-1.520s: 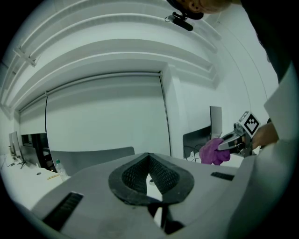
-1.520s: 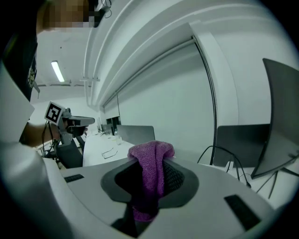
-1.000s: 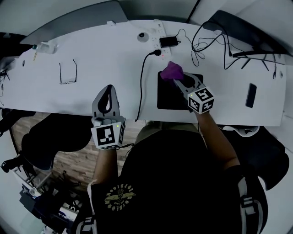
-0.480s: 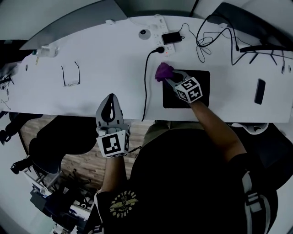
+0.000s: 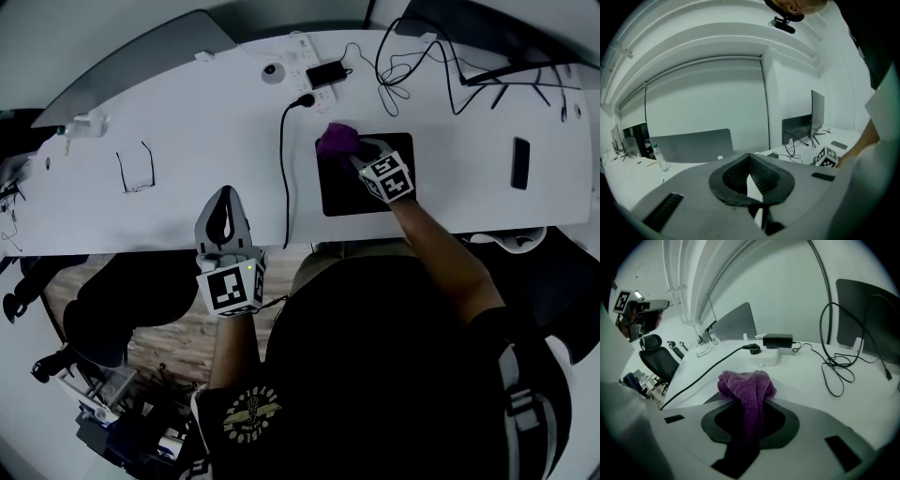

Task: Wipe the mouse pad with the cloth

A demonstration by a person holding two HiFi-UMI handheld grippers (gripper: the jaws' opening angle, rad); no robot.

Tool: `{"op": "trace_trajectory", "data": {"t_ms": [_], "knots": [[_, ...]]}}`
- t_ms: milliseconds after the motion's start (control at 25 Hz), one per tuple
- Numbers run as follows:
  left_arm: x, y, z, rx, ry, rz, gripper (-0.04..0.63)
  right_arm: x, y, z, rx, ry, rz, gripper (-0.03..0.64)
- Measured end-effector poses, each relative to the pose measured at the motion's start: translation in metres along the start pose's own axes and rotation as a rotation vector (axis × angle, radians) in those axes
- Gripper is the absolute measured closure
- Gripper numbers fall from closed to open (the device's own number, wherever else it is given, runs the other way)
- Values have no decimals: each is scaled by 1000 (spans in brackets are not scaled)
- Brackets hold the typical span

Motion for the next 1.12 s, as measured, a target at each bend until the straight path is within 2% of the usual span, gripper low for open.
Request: {"op": "trace_trajectory", "data": {"t_ms": [680,1120], "knots": [[11,-14,9,31,47,12,593,62,28,-62,11,173,88,531],[15,-30,9,68,54,25,594,98,45,-102,-15,289,101,531]]}}
Point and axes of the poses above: the fingertips, and each gripper's own axes: z forward along the fingers, x to its right, y out of its underside, the point moved 3 cm from there along -z, backward along the fingers, and after that the axes turned 13 degrees about x, right-handed, at the moved point
